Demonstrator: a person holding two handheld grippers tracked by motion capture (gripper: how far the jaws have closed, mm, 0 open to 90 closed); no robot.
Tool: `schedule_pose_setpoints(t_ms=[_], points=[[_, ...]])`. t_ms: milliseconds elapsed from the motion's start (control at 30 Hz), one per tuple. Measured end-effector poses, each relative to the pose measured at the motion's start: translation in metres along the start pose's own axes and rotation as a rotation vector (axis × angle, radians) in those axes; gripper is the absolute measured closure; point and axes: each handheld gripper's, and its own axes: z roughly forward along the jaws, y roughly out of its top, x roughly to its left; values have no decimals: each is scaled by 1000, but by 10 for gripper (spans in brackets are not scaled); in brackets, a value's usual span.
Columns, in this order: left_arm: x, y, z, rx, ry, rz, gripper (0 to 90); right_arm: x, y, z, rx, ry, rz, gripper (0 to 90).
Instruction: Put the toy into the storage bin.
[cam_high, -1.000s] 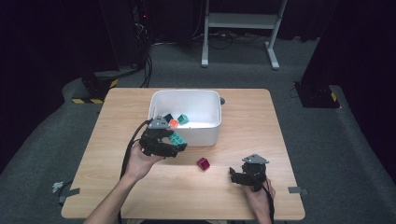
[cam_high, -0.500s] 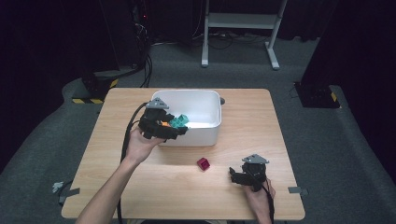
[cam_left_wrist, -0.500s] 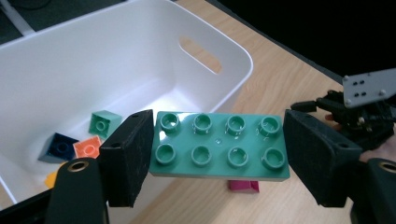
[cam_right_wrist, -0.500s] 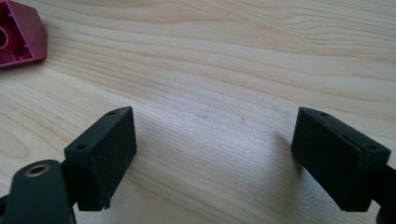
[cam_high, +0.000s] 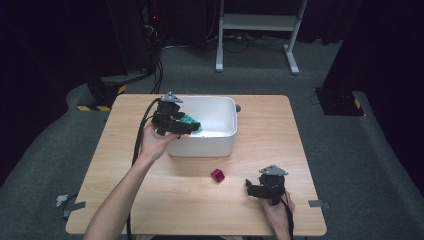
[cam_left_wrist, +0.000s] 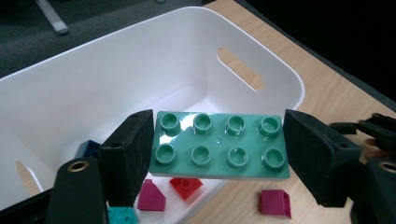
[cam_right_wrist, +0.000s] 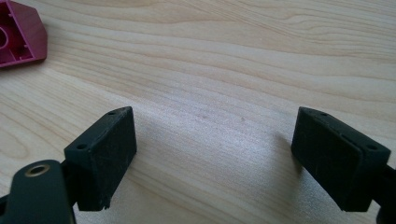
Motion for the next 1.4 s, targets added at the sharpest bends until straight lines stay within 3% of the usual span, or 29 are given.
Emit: schedule_pose_setpoints(t_ms=[233, 600, 1133, 1400], points=[[13, 0, 19, 27, 55, -34, 268, 0, 0, 0, 0, 0, 0, 137], [24, -1, 35, 38, 100, -63, 268, 0, 0, 0, 0, 0, 0, 137], [30, -4, 48, 77, 116, -67, 263, 0, 0, 0, 0, 0, -1, 137], [31, -4, 44, 52, 96, -69, 208, 0, 0, 0, 0, 0, 0, 137]])
